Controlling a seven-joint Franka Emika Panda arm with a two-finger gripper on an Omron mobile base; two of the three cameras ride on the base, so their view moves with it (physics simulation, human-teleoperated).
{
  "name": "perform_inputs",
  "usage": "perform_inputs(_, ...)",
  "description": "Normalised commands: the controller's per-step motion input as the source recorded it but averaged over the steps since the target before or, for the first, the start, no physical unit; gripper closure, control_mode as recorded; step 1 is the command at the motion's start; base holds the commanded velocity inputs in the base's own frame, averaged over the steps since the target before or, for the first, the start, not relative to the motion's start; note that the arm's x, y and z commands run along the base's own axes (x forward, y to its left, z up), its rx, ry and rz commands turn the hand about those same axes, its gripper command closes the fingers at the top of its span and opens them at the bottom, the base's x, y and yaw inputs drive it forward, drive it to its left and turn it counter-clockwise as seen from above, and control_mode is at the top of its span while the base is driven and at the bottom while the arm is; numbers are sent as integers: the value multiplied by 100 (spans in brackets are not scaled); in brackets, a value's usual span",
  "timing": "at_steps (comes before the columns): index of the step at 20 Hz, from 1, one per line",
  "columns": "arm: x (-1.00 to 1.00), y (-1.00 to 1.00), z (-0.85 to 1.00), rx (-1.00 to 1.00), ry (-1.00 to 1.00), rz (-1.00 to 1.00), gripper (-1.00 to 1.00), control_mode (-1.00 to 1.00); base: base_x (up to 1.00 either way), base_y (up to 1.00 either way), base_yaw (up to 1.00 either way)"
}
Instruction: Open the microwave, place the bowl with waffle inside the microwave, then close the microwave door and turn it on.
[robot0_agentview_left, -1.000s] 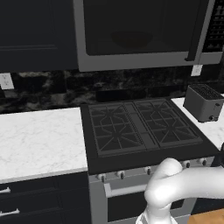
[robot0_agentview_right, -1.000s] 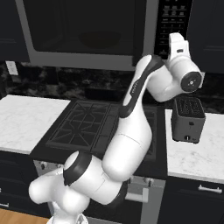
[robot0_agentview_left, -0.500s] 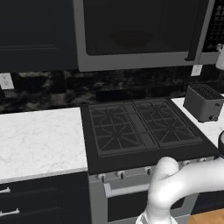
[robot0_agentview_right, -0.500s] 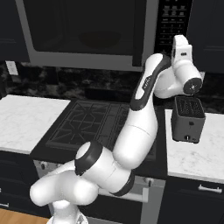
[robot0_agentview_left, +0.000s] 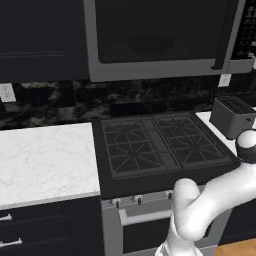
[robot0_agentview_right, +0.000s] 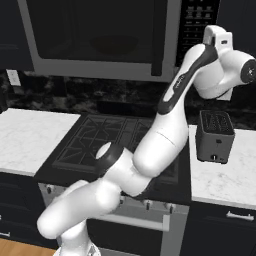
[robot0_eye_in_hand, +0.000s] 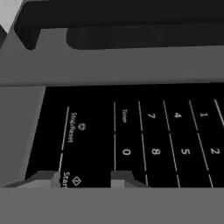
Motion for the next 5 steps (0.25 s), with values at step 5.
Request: perform_inputs(5, 40, 35, -40, -1, -3, -5, 100, -100, 0, 0, 0)
